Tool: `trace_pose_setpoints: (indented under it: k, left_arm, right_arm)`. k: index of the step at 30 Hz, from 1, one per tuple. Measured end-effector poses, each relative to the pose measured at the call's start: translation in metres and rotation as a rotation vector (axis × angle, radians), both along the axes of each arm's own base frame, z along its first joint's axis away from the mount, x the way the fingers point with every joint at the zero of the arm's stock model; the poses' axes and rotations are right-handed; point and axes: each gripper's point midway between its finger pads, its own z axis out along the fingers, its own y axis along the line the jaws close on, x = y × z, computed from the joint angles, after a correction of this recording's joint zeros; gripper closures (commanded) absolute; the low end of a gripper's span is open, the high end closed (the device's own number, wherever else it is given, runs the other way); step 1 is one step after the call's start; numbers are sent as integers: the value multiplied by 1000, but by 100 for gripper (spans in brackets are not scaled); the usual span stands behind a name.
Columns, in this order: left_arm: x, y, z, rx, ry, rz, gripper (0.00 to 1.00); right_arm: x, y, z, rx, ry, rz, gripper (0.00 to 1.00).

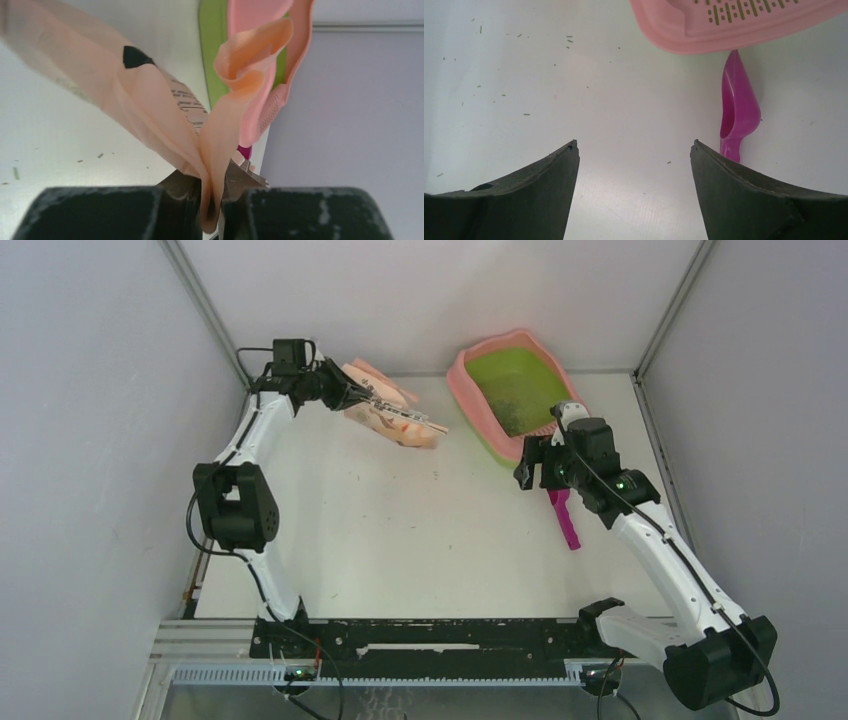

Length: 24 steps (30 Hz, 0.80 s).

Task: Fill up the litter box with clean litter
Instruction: Move the cat litter bag to the center of the board.

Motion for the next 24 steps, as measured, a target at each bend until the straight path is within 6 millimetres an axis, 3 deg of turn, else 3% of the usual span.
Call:
trace_pose_setpoints:
  k: [3,7,10,15,19,24]
  left_arm:
    - [10,15,-12,1,15,25,83]
    - [19,22,-24,-31,12,24,53]
    - [15,20,-31,-56,10,6,52]
    - [-13,24,-67,-64,81,7,50]
    - [-41,39,-94,-61,145,50,42]
    - [-62,64,-105,-20,163,142,43]
  right_arm:
    - [0,0,-1,0,2,1,14]
    - [-1,1,-5,2,10,6,14]
    - [1,5,-9,7,22,16,14]
    - [7,14,-17,12,38,36,14]
    - [9,17,-24,13,52,39,14]
    - [7,15,-32,7,67,36,13]
